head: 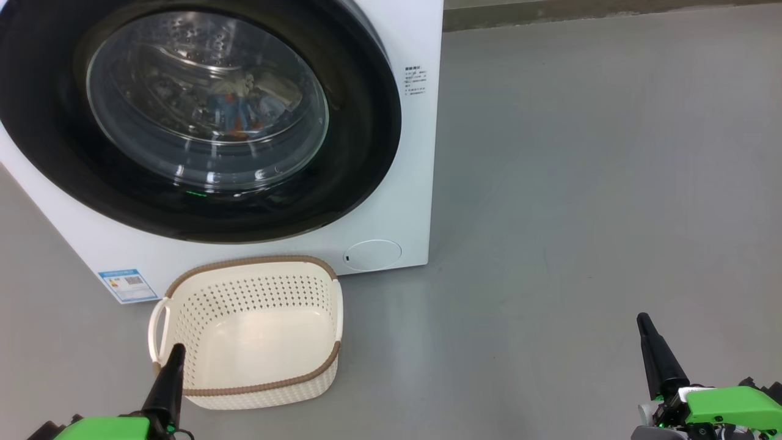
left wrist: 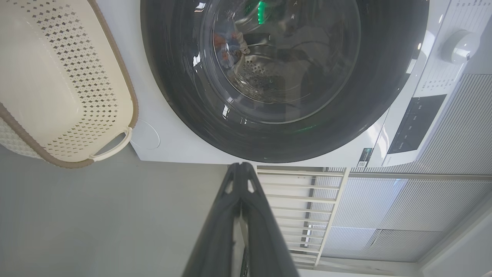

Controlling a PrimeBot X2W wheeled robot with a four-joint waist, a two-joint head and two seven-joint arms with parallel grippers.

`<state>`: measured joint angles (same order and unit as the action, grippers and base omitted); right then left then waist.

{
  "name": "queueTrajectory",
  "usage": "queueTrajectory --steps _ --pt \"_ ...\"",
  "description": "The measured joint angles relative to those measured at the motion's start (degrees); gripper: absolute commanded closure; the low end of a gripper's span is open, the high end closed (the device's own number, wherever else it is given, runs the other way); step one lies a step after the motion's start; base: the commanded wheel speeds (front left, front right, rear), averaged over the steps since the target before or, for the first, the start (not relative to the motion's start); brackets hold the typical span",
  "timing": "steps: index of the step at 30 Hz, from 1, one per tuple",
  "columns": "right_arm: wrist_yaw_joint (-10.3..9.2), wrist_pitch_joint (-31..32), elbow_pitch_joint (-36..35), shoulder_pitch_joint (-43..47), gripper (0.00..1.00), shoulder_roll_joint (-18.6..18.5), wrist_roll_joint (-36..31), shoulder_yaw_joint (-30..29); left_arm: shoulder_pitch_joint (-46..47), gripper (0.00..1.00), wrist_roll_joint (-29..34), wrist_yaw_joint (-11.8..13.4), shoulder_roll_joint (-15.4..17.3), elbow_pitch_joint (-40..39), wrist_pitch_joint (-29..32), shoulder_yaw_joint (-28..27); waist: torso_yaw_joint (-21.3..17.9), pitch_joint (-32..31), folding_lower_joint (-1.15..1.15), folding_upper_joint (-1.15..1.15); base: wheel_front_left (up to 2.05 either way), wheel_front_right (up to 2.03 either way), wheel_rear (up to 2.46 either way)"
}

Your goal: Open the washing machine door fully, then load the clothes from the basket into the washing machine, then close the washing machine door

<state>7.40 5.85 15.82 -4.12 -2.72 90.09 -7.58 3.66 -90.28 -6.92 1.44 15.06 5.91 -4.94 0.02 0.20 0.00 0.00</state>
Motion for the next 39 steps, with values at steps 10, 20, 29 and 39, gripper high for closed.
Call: queueTrajectory --steps 10,20,29,39 --pt "0.0 0.2 -0.03 -0.01 1.0 0.02 1.83 -0.25 0.14 1.0 -1.42 0.0 0.19 0.11 0.23 0.04 -0.02 -0.02 0.0 0.0 0.0 0.0 0.0" --pt "0.0 0.2 -0.03 -0.02 1.0 0.02 1.83 -0.25 0.14 1.0 -1.42 -0.15 0.2 0.11 0.23 0.04 -0.02 -0.02 0.0 0.0 0.0 0.0 0.0" --pt "0.0 0.2 -0.03 -0.02 1.0 0.02 1.83 -0.25 0.14 1.0 -1.42 -0.15 0.21 0.12 0.23 0.04 -0.02 -0.02 0.0 0.0 0.0 0.0 0.0" --pt "0.0 0.2 -0.03 -0.02 1.0 0.03 1.83 -0.25 0.14 1.0 -1.43 -0.15 0.22 0.12 0.23 0.04 -0.02 -0.02 0.0 0.0 0.0 0.0 0.0"
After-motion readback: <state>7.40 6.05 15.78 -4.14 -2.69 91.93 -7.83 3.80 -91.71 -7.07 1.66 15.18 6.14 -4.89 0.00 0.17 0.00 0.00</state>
